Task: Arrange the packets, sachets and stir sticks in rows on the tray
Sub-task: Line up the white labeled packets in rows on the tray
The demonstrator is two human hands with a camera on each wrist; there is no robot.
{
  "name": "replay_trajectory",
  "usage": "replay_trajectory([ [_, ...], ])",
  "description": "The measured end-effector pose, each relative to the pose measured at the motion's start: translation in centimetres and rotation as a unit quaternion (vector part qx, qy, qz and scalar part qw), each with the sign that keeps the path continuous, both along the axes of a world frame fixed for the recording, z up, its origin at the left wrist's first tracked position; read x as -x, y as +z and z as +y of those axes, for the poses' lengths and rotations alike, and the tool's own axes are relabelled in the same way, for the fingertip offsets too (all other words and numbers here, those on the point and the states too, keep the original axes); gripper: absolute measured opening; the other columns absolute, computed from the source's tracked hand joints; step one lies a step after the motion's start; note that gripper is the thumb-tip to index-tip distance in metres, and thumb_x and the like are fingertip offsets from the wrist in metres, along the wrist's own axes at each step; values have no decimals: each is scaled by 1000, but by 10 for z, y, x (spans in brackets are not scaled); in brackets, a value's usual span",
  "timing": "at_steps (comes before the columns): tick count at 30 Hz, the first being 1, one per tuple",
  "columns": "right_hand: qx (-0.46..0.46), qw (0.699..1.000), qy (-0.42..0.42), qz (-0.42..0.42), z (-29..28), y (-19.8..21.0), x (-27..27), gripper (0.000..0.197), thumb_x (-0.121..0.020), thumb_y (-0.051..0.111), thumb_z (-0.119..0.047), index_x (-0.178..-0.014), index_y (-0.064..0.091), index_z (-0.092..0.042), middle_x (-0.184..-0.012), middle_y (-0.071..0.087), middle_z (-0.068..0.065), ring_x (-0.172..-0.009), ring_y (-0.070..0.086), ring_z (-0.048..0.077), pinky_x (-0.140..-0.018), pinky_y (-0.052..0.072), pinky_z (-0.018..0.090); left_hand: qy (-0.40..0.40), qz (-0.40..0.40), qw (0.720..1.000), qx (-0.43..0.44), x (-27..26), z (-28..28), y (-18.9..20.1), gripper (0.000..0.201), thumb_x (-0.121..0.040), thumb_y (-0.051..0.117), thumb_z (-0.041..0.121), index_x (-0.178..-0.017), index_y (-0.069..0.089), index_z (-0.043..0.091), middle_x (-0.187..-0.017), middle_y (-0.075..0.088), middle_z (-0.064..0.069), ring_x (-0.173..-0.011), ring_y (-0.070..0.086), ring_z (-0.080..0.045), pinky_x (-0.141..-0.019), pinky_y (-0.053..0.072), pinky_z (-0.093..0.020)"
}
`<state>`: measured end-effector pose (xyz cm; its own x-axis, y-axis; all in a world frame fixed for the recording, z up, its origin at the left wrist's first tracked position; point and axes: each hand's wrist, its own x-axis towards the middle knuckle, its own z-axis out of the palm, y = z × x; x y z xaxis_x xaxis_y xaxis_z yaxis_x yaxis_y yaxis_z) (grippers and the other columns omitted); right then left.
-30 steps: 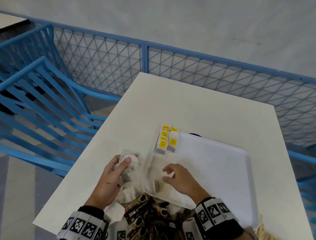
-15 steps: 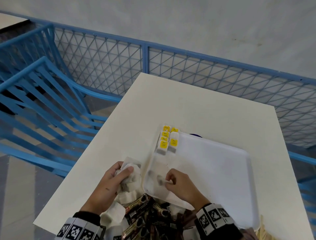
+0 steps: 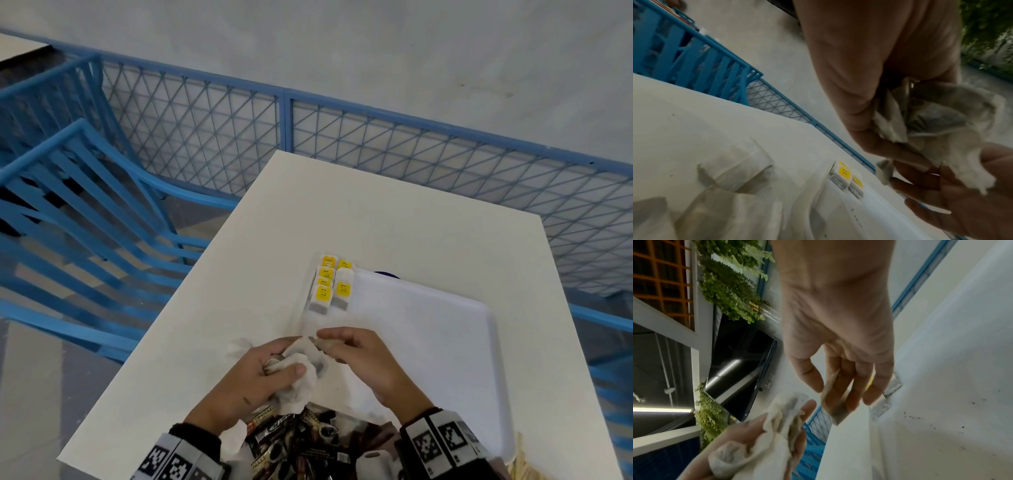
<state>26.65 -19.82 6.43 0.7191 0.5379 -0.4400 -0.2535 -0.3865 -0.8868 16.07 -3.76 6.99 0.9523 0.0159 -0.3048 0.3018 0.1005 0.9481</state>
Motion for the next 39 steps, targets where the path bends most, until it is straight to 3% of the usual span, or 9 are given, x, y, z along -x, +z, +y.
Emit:
replay_trajectory([
  [3, 26, 999, 34, 2, -3, 3, -2, 35, -85, 54, 0, -111, 67, -19, -84, 63, -13, -77, 56, 0, -69, 44, 5, -34, -15, 999, -30, 0, 1, -2, 33, -90, 59, 10, -121, 61, 23, -120, 66, 3, -108, 62, -6, -84, 49, -18],
  [6, 24, 999, 39, 11, -5, 5, -5, 38, -85, 51, 5, -111, 67, -18, -93, 67, -6, -90, 60, 5, -77, 46, 8, -78, -39, 987, -138, -1, 2, -11, 24, -89, 60, 13, -103, 70, 30, -136, 51, 19, -124, 47, 4, -99, 40, -18],
  [11, -13, 998, 29, 53, -4, 11, -7, 30, -87, 54, -4, -109, 68, -19, -105, 70, 0, -100, 63, 9, -86, 47, 19, -63, -73, 976, -194, -5, -5, -7, 27, -89, 59, 10, -100, 70, 33, -122, 57, 24, -111, 56, 3, -86, 45, -11],
  [15, -30, 998, -11, 61, -2, 7, -7, 29, -89, 52, -8, -114, 58, -23, -96, 65, 1, -85, 62, 14, -75, 46, 25, -49, -43, 992, -109, -5, -5, -6, 20, -92, 56, 9, -103, 69, 21, -100, 67, 7, -80, 63, -5, -60, 49, -17],
  [19, 17, 999, -9, 42, -4, -3, -6, 31, -86, 63, -20, -115, 52, -26, -108, 54, -3, -91, 56, 11, -76, 47, 23, -5, 15, 1000, 15, -2, -2, 0, 19, -94, 52, 11, -105, 68, 11, -78, 68, 3, -62, 59, -5, -48, 44, -18],
  [27, -74, 994, 9, 75, 1, -18, -1, 15, -84, 60, 1, -95, 65, -8, -91, 68, 5, -78, 65, 11, -74, 51, 20, 34, 50, 996, 67, -5, 6, -16, 44, -72, 65, 42, -106, 70, 14, -81, 66, -4, -67, 60, -10, -53, 45, -21],
  [32, -78, 987, -108, 84, 0, -35, -11, 11, -83, 63, 2, -91, 67, -4, -85, 68, 10, -77, 65, 17, -76, 55, 22, 70, 44, 995, 55, -4, 14, -25, 43, -76, 61, 43, -110, 69, 18, -96, 70, -10, -80, 63, -17, -59, 45, -26],
  [37, -19, 968, -240, 71, 2, -56, -36, 8, -82, 65, 1, -88, 62, -2, -77, 64, 10, -67, 60, 17, -62, 52, 22, 118, 32, 989, 82, 2, 21, -32, 22, -90, 58, 25, -103, 72, 15, -87, 70, -6, -72, 64, -11, -56, 48, -21],
  [39, 13, 965, -256, 49, 5, -64, -46, 9, -80, 68, -3, -85, 62, -5, -77, 65, 10, -65, 59, 17, -66, 53, 27, 127, 29, 988, 87, 5, 25, -35, 32, -82, 65, 36, -106, 72, 16, -95, 71, -10, -81, 66, -15, -61, 50, -21],
])
